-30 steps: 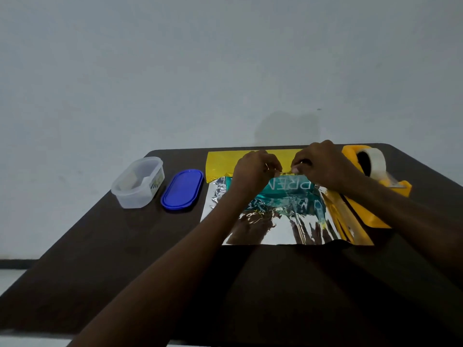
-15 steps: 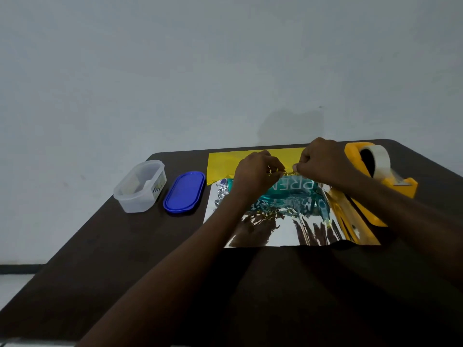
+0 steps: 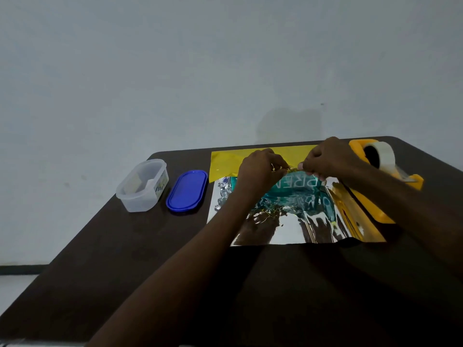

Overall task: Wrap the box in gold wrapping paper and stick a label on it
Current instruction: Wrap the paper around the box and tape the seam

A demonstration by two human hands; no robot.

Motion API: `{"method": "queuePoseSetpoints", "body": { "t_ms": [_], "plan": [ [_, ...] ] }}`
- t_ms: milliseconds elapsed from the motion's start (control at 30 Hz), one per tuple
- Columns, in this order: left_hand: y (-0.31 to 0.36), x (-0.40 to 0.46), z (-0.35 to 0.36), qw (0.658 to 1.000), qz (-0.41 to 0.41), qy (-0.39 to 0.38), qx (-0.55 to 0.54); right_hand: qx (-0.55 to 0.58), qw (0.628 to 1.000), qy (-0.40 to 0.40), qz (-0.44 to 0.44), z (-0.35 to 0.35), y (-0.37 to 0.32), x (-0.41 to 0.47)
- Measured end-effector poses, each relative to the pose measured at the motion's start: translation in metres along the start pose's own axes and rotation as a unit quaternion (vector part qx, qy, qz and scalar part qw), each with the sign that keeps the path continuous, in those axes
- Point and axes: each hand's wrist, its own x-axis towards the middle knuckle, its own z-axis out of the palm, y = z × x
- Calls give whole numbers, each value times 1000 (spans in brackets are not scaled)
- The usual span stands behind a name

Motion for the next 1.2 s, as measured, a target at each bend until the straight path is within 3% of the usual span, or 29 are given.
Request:
{"method": "queuePoseSetpoints", "body": {
  "t_ms": [233,433,600,833,1067,1200],
  "plan": [
    [0,0,1,1000,0,0,14,35,998,-41,-15,-9,11,1],
    [0,1,1,1000,-2,-5,21,-115,976,-12,-184,-14,8,-4],
    [-1,1,2,1000,-3,-1,19,-178,948,-14,-264,-11,18,-7],
    [-3,0,4,1000,-6,7,-6,-134,964,46,-223,-39,36,-15],
    [1,-6,8,999,-8,44,-4,-10,985,-52,-163,-21,22,-2],
    [0,-6,9,999,-6,51,1,43,990,-56,-121,-10,24,10]
  ]
}}
